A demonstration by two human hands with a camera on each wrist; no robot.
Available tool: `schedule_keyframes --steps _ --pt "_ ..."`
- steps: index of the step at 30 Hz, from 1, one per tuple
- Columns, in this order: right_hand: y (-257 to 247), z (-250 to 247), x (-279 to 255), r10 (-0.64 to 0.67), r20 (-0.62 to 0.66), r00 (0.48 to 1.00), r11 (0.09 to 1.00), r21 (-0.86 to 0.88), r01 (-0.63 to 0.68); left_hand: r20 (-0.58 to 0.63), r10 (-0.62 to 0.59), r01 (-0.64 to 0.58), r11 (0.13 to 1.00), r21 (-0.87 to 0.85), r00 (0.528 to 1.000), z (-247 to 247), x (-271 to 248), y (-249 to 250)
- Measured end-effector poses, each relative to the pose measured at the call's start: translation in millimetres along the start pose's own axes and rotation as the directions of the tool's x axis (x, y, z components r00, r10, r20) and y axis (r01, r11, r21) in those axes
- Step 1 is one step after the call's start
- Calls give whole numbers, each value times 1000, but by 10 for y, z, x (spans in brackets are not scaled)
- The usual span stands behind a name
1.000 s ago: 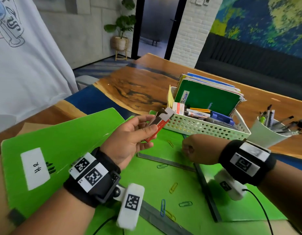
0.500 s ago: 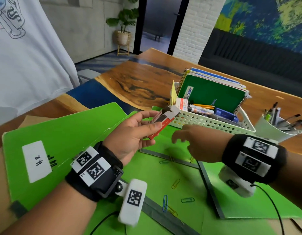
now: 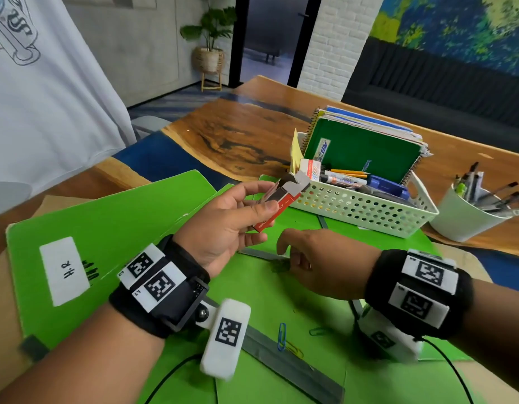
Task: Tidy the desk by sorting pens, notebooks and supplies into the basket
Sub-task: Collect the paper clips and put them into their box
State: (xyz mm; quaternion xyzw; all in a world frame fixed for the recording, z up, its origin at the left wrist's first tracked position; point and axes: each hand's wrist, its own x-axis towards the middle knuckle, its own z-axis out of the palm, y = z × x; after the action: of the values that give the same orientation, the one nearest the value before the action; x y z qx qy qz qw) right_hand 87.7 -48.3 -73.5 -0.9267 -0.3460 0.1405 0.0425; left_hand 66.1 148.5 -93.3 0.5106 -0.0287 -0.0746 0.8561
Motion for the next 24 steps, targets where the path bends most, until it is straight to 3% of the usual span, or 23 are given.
schedule_keyframes --steps 6,11,24 --pt "-97 69 -41 -95 48 994 995 42 93 18 0 0 1000 10 1000 0 1 -17" --pt "-27 17 -32 -24 -30 999 1000 2 24 43 14 -14 1000 -4 999 -14 4 -16" --pt "-88 52 -22 -127 53 990 991 -41 129 53 2 -3 1000 12 999 -52 32 -47"
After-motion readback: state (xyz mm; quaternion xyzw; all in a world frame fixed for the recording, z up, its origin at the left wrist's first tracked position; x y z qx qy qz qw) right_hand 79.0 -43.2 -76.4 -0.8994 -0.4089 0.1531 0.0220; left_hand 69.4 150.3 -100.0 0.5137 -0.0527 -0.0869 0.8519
